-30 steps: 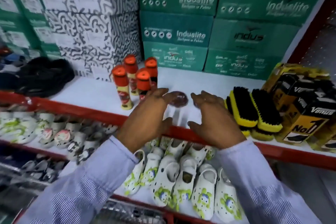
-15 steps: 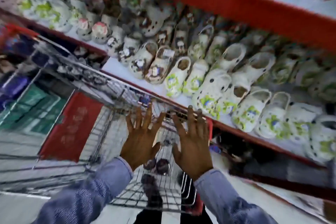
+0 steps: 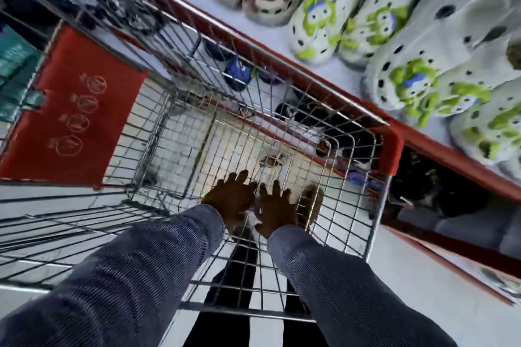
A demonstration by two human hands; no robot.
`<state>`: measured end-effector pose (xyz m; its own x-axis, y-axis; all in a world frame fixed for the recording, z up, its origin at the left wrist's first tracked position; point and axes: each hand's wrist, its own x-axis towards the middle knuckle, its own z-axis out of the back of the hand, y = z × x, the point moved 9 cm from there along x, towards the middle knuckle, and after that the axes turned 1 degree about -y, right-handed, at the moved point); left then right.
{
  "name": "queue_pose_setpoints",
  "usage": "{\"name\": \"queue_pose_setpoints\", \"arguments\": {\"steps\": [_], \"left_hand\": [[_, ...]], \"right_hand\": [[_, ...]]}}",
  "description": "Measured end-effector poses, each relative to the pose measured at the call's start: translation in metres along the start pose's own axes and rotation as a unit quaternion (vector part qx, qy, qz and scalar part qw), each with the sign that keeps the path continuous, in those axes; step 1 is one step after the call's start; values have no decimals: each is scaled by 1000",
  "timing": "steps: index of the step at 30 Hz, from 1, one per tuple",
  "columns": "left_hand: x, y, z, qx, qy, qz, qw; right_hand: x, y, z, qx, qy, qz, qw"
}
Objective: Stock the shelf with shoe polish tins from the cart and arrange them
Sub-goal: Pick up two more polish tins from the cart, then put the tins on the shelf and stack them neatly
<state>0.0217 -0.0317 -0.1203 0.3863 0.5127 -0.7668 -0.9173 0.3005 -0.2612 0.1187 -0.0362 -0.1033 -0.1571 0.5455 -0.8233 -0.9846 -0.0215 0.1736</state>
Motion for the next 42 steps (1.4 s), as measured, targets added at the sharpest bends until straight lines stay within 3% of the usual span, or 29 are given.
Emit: {"name": "queue_pose_setpoints", "arguments": {"steps": [7, 11, 16, 21, 24, 30, 35, 39, 42], "left_hand": [[5, -9, 7, 13, -31, 6, 999], [-10, -1, 35, -26, -46, 33, 998], [-88, -16, 149, -44, -151, 22, 987], [-204, -30, 279, -189, -320, 4, 928], [-280, -64, 364, -158, -399, -28, 903], [-368, -154, 489, -113, -465, -103, 872], [-385, -227, 564, -99, -506, -155, 843], [-361, -267, 614, -123, -536, -160, 820], [-317, -278, 648, -132, -537, -128, 823]], "right_hand": [[2, 2, 9, -67, -82, 10, 994], [-11, -1, 55, -24, -88, 14, 996], [-80, 15, 152, 63, -125, 65, 988], [-188, 24, 276, 51, -216, 94, 971], [-268, 18, 355, 91, -306, 95, 943], [-414, -10, 469, 103, -422, 102, 895], [-477, -72, 527, 132, -490, 42, 860], [-477, -122, 565, 153, -525, -7, 838], [-467, -147, 587, 173, -526, -22, 833]]}}
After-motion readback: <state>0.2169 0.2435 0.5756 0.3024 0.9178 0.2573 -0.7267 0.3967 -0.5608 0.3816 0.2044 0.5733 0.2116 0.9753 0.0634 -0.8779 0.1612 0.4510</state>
